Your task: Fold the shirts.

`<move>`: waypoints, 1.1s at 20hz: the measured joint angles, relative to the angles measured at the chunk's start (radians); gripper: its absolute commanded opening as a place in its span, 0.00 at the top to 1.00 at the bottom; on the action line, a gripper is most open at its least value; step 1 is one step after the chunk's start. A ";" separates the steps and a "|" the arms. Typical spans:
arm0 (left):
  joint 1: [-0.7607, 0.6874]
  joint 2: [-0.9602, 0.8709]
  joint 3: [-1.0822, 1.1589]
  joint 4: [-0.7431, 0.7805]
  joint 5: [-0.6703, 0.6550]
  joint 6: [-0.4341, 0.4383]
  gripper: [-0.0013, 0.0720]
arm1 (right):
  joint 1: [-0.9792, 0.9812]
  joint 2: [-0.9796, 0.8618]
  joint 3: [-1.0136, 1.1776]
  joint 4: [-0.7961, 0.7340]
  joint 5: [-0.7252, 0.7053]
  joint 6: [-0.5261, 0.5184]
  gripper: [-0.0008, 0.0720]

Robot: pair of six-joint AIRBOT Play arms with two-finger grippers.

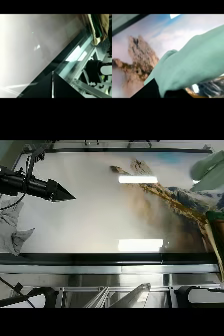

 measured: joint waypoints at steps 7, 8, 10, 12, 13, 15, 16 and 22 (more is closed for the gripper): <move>-0.016 -0.029 0.000 0.000 0.076 0.000 0.96 | -0.273 -0.031 0.010 -0.021 0.238 0.069 0.98; -0.022 -0.043 0.000 0.000 0.076 0.000 0.96 | -0.307 -0.035 0.010 -0.050 0.313 0.099 0.98; -0.039 -0.074 0.000 0.000 0.074 0.000 0.96 | -0.365 -0.039 0.009 -0.103 0.454 0.145 0.98; -0.063 -0.111 0.000 -0.001 0.068 0.000 0.96 | -0.410 -0.030 -0.008 -0.138 0.554 0.180 0.98; -0.076 -0.126 0.000 -0.001 0.068 0.002 0.96 | -0.426 -0.018 -0.023 -0.169 0.590 0.190 0.98; -0.098 -0.150 0.000 -0.001 0.067 0.011 0.96 | -0.448 0.007 -0.066 -0.255 0.633 0.206 0.98; -0.108 -0.158 0.000 -0.002 0.066 0.016 0.96 | -0.455 0.021 -0.100 -0.300 0.646 0.205 0.98; -0.127 -0.175 0.000 -0.003 0.045 0.034 0.96 | -0.500 0.089 -0.398 -0.548 0.681 0.177 0.97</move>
